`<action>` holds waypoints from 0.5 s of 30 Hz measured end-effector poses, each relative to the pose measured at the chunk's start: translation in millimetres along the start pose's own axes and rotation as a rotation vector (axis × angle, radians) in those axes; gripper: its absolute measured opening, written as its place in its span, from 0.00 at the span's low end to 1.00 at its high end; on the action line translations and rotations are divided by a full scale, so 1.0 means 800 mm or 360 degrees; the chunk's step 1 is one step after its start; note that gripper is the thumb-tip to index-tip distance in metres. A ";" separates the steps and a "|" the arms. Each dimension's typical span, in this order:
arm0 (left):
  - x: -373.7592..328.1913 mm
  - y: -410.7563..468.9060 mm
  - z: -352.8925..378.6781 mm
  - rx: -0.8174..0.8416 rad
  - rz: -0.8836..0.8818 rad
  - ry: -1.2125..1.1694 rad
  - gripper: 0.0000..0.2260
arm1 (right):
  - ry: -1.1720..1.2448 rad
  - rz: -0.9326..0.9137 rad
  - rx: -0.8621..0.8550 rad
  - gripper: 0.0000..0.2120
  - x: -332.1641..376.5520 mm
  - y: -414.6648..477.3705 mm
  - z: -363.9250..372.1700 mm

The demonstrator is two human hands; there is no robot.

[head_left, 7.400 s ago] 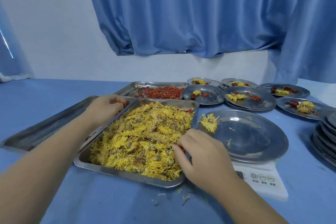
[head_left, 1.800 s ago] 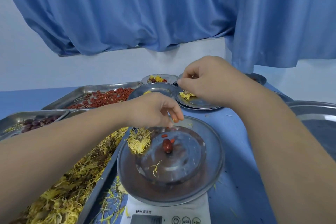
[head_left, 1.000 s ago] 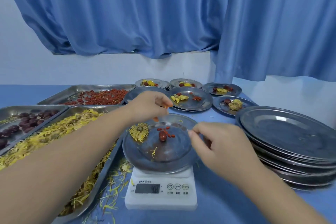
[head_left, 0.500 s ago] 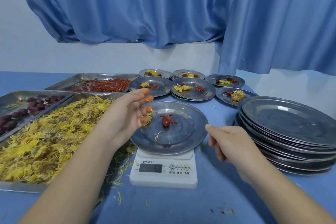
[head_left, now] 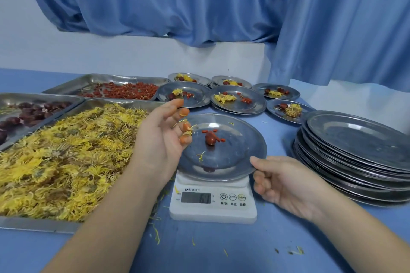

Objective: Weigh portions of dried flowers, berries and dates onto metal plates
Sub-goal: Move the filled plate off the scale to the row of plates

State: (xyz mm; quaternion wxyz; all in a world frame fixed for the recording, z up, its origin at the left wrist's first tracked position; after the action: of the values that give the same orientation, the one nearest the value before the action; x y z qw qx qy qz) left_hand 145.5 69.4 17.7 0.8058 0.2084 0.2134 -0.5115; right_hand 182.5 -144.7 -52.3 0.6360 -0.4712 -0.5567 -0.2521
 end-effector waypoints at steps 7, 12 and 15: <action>0.014 -0.009 0.014 0.0097 -0.0034 -0.0283 0.15 | 0.0305 -0.0053 -0.0175 0.10 0.002 -0.002 -0.010; 0.024 -0.013 0.023 0.0170 -0.0157 -0.0436 0.15 | 0.0409 -0.0199 -0.0432 0.10 0.029 0.013 -0.034; 0.044 -0.016 0.024 0.0134 -0.0323 -0.0441 0.13 | 0.0484 -0.0229 -0.0587 0.09 0.052 0.042 -0.052</action>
State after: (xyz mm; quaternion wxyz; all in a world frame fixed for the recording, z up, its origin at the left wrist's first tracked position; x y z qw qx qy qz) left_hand 149.9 28.2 12.3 0.7623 0.1467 0.0986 -0.6226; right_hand 240.9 -158.1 -21.4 0.5963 -0.4951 -0.4312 -0.4620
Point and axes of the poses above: each hand's wrist, its own y-axis towards the middle knuckle, its own z-axis out of the palm, x = y × z, the point moved 10 cm from there along y, towards the middle knuckle, and after that the axes turned 15 degrees about -y, right-handed, at the moved point
